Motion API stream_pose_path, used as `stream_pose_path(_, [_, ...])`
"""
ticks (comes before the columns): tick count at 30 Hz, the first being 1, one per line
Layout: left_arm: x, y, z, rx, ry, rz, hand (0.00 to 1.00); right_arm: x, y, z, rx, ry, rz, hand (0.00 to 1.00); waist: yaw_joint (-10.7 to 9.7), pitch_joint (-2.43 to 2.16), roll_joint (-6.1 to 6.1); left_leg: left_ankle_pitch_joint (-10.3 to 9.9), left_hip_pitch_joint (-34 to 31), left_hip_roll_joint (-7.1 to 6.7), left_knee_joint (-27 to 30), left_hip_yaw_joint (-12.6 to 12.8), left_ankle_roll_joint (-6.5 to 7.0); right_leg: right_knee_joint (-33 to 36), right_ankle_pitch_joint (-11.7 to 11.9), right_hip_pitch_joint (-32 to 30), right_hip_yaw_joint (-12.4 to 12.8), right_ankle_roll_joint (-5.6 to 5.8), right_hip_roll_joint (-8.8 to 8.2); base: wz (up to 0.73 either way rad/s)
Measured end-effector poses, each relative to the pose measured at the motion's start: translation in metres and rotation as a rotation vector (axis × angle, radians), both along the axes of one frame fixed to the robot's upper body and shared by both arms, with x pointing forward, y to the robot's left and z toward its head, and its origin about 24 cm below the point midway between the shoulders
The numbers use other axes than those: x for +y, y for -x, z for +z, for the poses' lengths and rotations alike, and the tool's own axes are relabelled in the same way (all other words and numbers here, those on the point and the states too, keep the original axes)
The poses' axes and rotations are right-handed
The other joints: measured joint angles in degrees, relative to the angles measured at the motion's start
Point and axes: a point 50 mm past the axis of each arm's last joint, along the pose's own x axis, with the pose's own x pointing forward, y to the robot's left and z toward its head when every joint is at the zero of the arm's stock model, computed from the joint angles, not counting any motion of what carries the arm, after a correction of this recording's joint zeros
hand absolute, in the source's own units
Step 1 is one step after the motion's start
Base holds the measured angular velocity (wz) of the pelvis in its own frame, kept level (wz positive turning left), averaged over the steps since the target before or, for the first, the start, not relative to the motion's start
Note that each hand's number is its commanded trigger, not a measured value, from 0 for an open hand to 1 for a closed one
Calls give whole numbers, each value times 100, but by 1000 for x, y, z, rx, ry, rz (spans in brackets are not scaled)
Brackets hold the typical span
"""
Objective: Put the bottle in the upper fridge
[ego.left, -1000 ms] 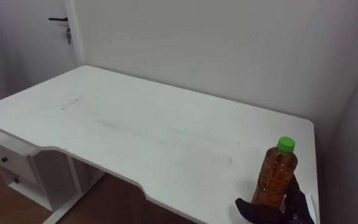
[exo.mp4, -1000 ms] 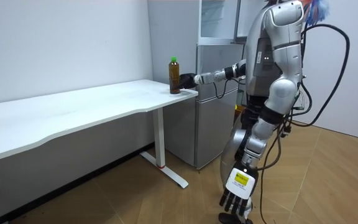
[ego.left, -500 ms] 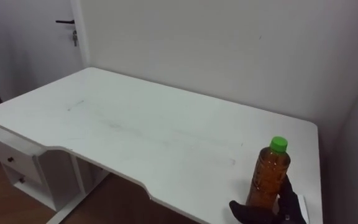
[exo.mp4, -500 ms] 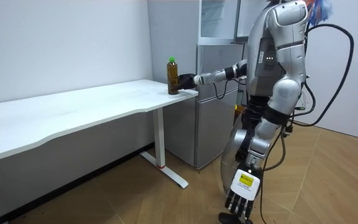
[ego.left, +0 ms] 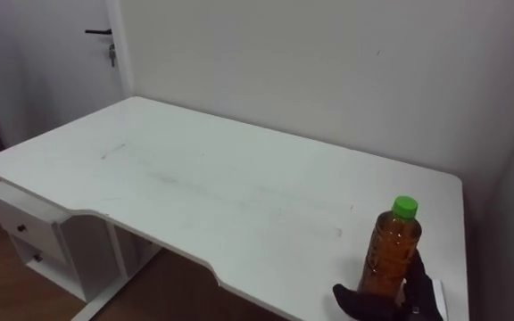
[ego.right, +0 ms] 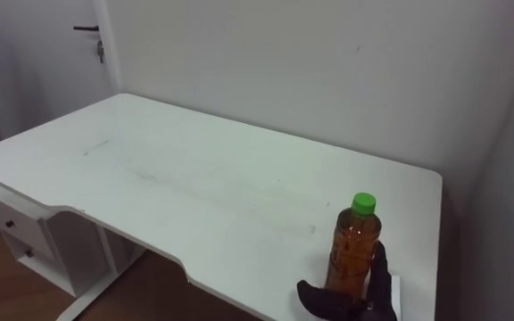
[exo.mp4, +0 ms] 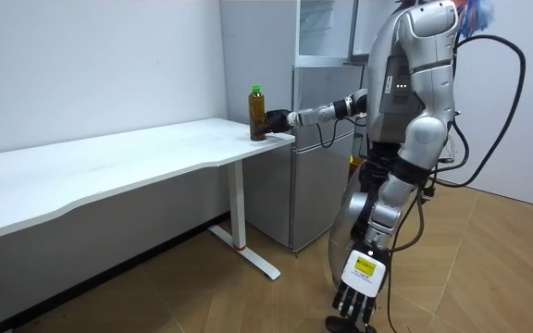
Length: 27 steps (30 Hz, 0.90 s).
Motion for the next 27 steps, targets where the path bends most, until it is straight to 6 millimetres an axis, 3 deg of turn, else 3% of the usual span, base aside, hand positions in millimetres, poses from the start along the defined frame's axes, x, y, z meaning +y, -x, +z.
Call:
stream_pose_path(4, [-1,-4,0,-9,2,-3,0,1,-3,3,-6,-42,-11,0,1,1,7,0,-9,-1,10,-1,0,-24,-8,29,-123,-2,-18,0])
stream_pose_path(14, [-3,-1,0,-2,16,9,0,3,-10,9,-19,-138,-35,0,-2,8,15,8,-23,-66,21,-3,15,72,-60,-16,-127,-4,-100,0])
stream_pose_path(19, [-5,0,-1,1,26,29,0,2,-11,11,-25,-142,-38,0,-14,-4,-22,24,-83,-103,17,-3,43,122,-70,-76,-268,-7,-182,0])
stream_pose_path(26, [-4,4,-1,4,46,111,0,2,-12,12,-24,-141,-37,0,7,-26,-128,31,-103,-115,17,-3,57,312,-68,-185,-263,-7,-262,0])
stream_pose_path(27, [-3,4,-1,5,46,113,0,2,-12,12,-24,-141,-36,100,9,-26,-131,31,-103,-115,17,-3,57,312,-68,-185,-263,-6,-262,0])
